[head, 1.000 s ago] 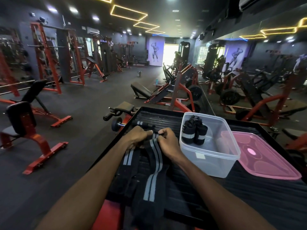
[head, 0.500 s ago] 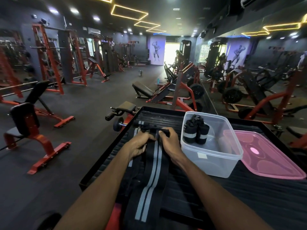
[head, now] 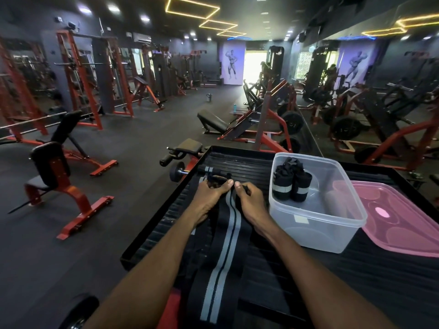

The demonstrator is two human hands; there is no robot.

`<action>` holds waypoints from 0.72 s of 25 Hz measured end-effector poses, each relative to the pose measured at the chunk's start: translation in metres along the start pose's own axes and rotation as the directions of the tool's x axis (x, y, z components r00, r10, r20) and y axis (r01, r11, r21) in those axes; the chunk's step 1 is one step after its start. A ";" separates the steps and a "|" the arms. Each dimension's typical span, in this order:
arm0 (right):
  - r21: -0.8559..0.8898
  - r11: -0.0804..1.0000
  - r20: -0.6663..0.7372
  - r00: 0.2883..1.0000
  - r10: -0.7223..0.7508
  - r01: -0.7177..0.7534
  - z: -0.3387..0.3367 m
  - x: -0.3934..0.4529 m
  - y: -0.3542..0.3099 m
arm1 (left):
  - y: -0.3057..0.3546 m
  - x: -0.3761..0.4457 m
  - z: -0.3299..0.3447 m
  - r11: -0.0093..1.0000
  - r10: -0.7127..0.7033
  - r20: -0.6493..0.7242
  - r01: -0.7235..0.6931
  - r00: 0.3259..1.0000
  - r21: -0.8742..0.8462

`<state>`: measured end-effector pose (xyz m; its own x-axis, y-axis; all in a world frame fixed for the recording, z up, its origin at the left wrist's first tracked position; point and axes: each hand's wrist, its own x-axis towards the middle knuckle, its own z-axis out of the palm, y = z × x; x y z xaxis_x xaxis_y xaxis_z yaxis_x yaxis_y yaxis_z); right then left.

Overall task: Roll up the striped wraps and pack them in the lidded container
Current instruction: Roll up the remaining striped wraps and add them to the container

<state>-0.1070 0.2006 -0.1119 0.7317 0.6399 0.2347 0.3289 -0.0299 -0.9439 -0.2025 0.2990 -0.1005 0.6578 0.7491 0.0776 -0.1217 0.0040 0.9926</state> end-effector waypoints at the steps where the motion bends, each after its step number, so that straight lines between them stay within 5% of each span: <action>1: -0.018 1.000 0.007 1.000 -0.015 0.015 0.000 0.000 0.000 | -0.001 0.001 0.000 1.000 0.001 -0.009 -0.001 1.000 0.020; 9: -0.165 0.978 0.036 0.992 -0.122 0.126 -0.006 0.004 0.001 | -0.003 0.001 0.001 0.982 0.074 -0.010 -0.071 0.997 0.174; 18: -0.139 0.982 0.018 0.992 -0.128 0.129 -0.007 0.002 0.001 | -0.006 0.005 -0.003 0.956 0.130 -0.003 -0.124 0.992 0.267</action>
<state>-0.1008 0.1966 -0.1110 0.6729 0.6519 0.3497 0.5006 -0.0532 -0.8640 -0.2006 0.3048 -0.1065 0.6345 0.7451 0.2056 0.0002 -0.2661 0.9639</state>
